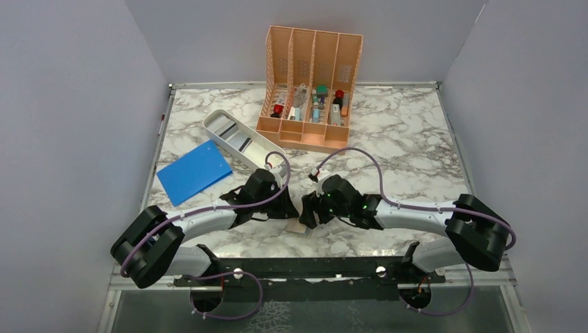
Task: Put the credit cards into the card holder
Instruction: Close the card holder at the center of the board.
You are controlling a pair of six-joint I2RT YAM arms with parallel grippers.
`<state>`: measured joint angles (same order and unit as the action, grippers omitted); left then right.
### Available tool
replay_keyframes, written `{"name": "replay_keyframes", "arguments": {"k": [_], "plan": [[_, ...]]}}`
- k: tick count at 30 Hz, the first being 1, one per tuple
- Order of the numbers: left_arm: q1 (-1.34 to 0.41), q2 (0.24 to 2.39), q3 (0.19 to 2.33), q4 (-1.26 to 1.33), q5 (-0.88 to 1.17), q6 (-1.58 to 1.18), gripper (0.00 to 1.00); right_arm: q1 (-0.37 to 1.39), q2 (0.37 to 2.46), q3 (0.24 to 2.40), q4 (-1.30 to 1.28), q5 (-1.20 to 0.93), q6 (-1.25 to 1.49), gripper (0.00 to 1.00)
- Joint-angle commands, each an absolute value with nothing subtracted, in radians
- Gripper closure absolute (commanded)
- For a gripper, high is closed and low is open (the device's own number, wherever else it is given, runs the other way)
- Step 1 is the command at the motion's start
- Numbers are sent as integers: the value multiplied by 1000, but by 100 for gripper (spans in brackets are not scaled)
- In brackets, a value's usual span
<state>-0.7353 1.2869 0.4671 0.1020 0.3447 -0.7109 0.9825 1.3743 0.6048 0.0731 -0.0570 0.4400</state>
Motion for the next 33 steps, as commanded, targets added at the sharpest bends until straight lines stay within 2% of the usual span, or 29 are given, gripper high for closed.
{"name": "replay_keyframes", "arguments": {"k": [1,6,14,22,24,29,33], "plan": [[-741,1272,486,83,308,-690,81,986,1396,608,112,-67,411,27],[-741,1280,490,86,316,-690,81,986,1357,599,122,-147,412,31],[-743,1302,493,94,326,-684,81,986,1219,518,63,-203,434,48],[-751,1347,483,128,326,-690,81,986,1227,513,41,-204,462,50],[-751,1353,482,128,326,-690,81,985,1213,529,21,-167,483,48],[-754,1327,470,138,325,-702,81,981,1193,530,40,-47,474,29],[-758,1316,472,137,333,-704,79,973,1244,556,48,-84,462,24]]}}
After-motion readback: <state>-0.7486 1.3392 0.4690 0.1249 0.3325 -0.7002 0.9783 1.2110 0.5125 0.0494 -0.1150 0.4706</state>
